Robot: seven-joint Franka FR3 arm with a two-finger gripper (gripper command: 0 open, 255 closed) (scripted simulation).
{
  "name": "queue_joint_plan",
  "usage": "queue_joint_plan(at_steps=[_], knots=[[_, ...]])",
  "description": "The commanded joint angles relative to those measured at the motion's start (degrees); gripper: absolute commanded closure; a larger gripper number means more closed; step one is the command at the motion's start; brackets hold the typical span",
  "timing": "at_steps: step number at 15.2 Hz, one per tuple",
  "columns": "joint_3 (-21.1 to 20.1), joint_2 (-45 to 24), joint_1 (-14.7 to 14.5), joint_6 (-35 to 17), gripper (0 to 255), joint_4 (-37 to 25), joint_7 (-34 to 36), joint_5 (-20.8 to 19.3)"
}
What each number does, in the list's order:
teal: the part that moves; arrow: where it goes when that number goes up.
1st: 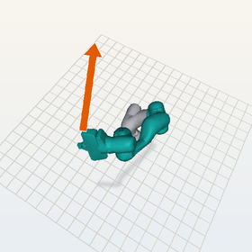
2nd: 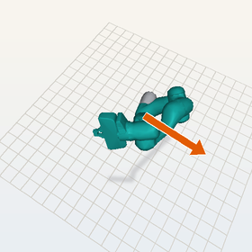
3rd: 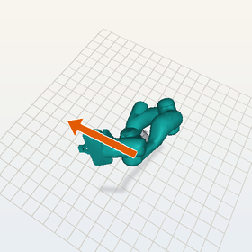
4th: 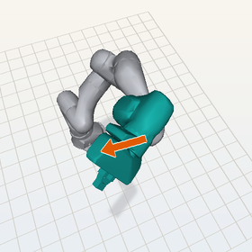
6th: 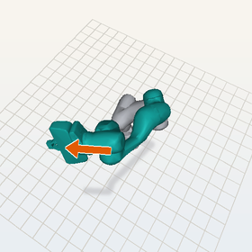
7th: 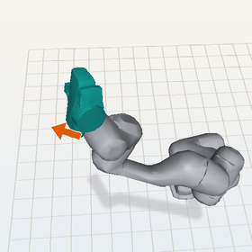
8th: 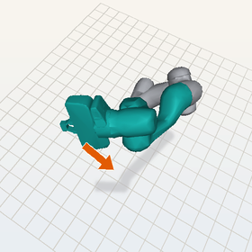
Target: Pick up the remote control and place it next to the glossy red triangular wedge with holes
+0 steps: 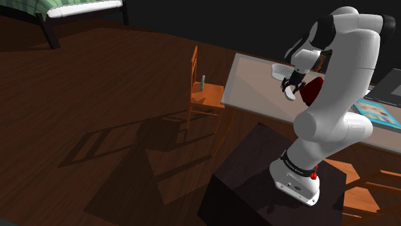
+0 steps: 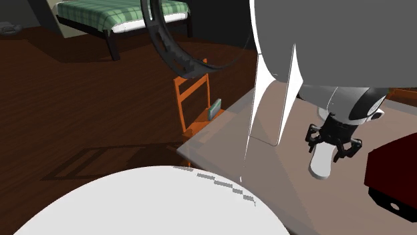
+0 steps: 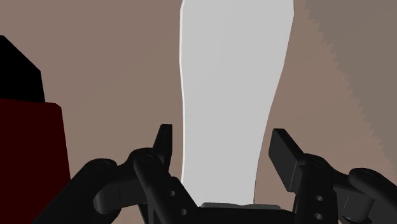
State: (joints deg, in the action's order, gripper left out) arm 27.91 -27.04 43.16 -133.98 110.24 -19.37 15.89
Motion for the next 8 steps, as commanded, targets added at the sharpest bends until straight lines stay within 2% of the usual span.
queue_joint_plan(at_steps=[1, 4, 8], knots=[[-0.4, -0.8, 0.2, -1.3, 255, 0.5, -0.3, 0.6], [-1.3, -2.8, 0.8, -3.2, 255, 0.6, -1.1, 1.8], [-1.3, -2.8, 0.8, -3.2, 255, 0.6, -1.1, 1.8]])
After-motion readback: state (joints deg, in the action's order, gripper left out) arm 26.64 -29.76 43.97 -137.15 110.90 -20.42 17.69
